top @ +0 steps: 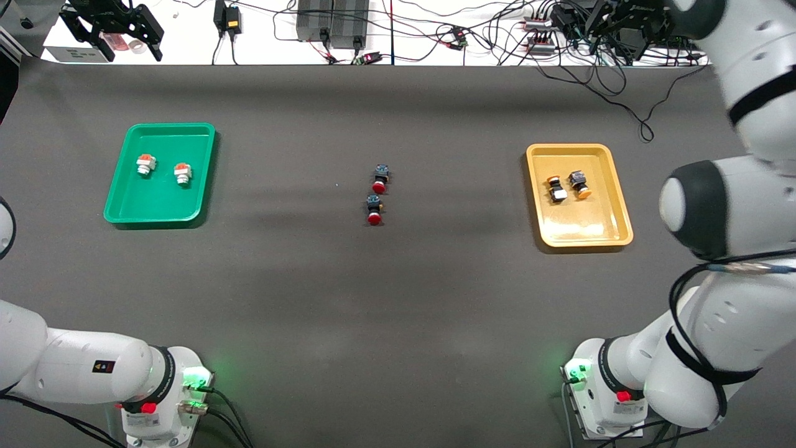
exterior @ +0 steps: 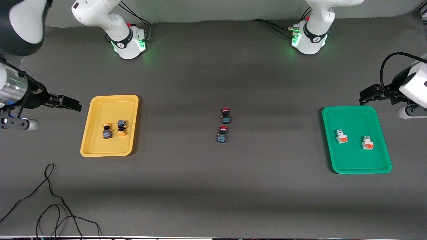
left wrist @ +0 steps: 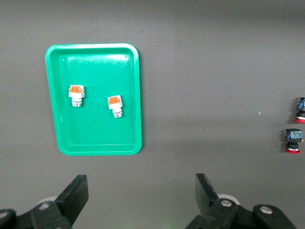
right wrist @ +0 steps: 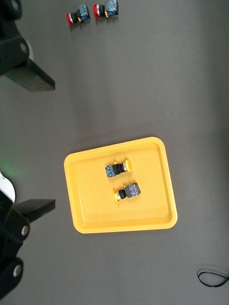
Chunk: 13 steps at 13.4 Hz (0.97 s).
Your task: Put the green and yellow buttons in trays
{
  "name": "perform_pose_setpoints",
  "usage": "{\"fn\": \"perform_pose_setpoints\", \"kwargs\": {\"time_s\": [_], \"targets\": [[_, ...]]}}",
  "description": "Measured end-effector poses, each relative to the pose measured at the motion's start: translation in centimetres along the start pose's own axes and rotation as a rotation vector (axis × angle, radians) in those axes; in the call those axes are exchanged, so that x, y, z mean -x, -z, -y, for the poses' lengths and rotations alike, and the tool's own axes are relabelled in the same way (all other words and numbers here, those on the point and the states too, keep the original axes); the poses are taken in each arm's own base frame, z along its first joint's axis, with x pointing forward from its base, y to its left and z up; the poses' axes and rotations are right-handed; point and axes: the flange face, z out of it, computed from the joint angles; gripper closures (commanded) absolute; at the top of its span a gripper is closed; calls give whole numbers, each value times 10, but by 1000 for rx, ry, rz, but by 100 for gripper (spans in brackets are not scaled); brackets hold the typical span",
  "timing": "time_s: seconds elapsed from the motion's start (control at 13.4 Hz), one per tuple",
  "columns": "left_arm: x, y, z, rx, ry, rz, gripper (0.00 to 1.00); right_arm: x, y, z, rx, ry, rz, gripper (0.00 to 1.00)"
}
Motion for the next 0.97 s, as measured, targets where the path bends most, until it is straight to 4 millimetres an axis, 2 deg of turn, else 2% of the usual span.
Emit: {"fn": "perform_pose_setpoints", "kwargs": {"time_s": [0.22,0.75,0.97], "targets": [[0,0,0,0,0,0,0,3,7,-10,-26,12,-1,0],[0,0,0,0,0,0,0,2,8,-38,-34,19,13,0],[0,0,0,0,0,0,0,8,8,-43,-51,39,9,0]]}}
